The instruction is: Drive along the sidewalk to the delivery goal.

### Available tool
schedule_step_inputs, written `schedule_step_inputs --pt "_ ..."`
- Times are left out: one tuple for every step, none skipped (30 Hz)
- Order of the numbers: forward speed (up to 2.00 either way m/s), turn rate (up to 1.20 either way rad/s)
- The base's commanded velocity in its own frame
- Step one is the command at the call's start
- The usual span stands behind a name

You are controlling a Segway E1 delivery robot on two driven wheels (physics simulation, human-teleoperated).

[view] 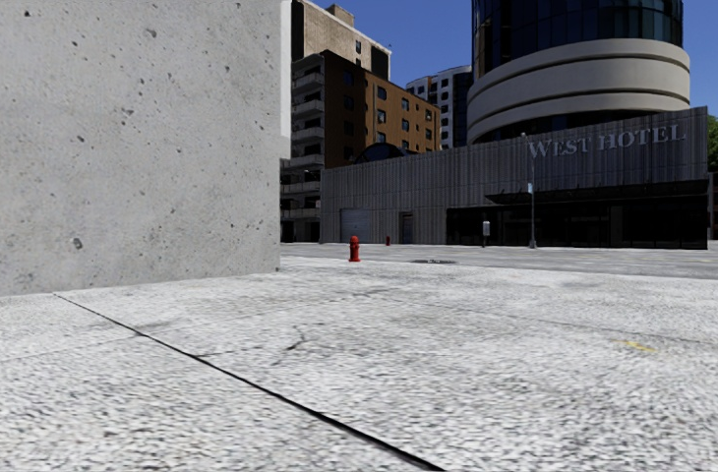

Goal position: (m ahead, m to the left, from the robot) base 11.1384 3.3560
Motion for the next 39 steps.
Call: schedule_step_inputs --pt "2.00 0.00" --pt "2.00 0.00" --pt "2.00 0.00" --pt "2.00 0.00" --pt "2.00 0.00" --pt "2.00 0.00" --pt "2.00 0.00" --pt "2.00 0.00" --pt "2.00 0.00" --pt "2.00 0.00" --pt "2.00 0.00" --pt "2.00 0.00" --pt "2.00 0.00" --pt "2.00 0.00" --pt "2.00 0.00" --pt "2.00 0.00" --pt "2.00 0.00" --pt "2.00 0.00" --pt "2.00 0.00" --pt "2.00 0.00" --pt "2.00 0.00" --pt "2.00 0.00" --pt "2.00 0.00" --pt "2.00 0.00" --pt "2.00 0.00" --pt "2.00 0.00" --pt "2.00 0.00" --pt "2.00 0.00" --pt "2.00 0.00" --pt "2.00 0.00" --pt "2.00 0.00" --pt "2.00 0.00" --pt "2.00 0.00" --pt "2.00 0.00" --pt "2.00 0.00" --pt "2.00 0.00" --pt "2.00 0.00" --pt "2.00 0.00" --pt "2.00 0.00"
